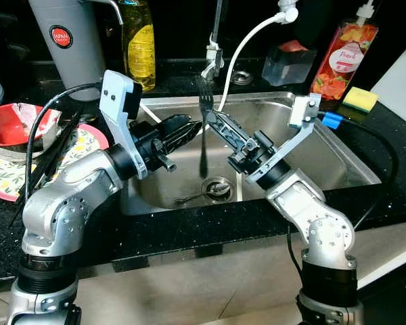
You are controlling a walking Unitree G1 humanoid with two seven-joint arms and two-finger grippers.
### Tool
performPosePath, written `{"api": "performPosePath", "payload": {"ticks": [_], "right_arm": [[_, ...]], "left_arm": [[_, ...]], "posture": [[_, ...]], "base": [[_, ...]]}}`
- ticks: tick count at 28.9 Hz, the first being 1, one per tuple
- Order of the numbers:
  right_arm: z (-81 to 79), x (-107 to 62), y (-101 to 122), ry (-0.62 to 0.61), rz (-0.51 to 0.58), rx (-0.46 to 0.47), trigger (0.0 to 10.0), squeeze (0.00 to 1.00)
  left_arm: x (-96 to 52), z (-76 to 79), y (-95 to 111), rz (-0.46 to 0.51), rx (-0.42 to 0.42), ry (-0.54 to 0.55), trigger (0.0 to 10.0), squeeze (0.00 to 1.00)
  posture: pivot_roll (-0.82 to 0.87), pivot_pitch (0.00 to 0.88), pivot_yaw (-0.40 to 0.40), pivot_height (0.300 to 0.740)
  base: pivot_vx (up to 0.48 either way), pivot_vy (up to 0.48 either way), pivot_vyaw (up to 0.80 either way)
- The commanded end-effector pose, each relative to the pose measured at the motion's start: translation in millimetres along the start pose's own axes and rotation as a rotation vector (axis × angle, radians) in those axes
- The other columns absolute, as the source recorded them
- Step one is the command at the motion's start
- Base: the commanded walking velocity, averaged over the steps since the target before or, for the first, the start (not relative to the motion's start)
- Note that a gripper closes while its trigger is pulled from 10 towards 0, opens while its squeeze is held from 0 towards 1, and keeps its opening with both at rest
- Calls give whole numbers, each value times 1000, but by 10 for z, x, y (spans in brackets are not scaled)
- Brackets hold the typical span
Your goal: Kitchen organization
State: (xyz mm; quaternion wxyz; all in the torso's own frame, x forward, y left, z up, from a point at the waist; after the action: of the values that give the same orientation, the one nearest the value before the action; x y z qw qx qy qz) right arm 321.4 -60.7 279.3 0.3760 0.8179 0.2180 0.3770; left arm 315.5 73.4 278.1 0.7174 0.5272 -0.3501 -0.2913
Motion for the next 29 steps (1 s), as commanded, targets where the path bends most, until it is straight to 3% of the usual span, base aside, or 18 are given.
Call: {"api": "performPosePath", "payload": {"ticks": [1,8,12,18,24,28,29], "right_arm": [[27,10,16,-15,6,-13,10000,0],[179,-1,-1,-97,-2,-46,10000,0],[544,-55,-18,-287,-16,-92,10000,0],[839,-139,-153,-441,-104,-198,10000,0],[862,-205,-560,-442,-302,-322,10000,0],[876,-217,-620,-447,-326,-375,10000,0],[845,-178,-527,-439,-266,-361,10000,1000]], "left_arm": [[-18,-5,17,3,8,4,10000,0],[-44,-52,37,19,9,30,10000,0],[-58,-127,54,31,7,72,10000,0],[-55,-156,63,36,5,88,10000,0],[-50,-201,25,25,5,116,10000,0],[-50,-211,11,19,5,124,10000,0],[-50,-212,10,18,5,126,10000,0]], "posture": [[44,0,-44,740],[44,0,-44,740],[44,0,-44,740],[41,0,-44,740],[41,0,-46,740],[41,0,-46,740],[42,0,-46,740]], "base": [[0,0,0],[0,0,0],[0,0,0],[0,0,0],[0,0,0],[0,0,0],[0,0,0]]}}
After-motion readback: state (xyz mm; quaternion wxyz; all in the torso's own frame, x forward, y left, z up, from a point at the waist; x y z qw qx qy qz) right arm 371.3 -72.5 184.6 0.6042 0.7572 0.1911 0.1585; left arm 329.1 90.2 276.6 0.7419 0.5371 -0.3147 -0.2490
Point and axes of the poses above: a point about 5 cm out from each wrist's last joint towards the gripper, its own x axis pointing out of the wrist towards the gripper, its own y axis along the axis of the wrist's last joint, z = x × y, the point moved 6 cm from there along x, pointing out of the wrist towards the gripper, and after that the axes turned 6 degrees about -x, right-handed, at the moved point
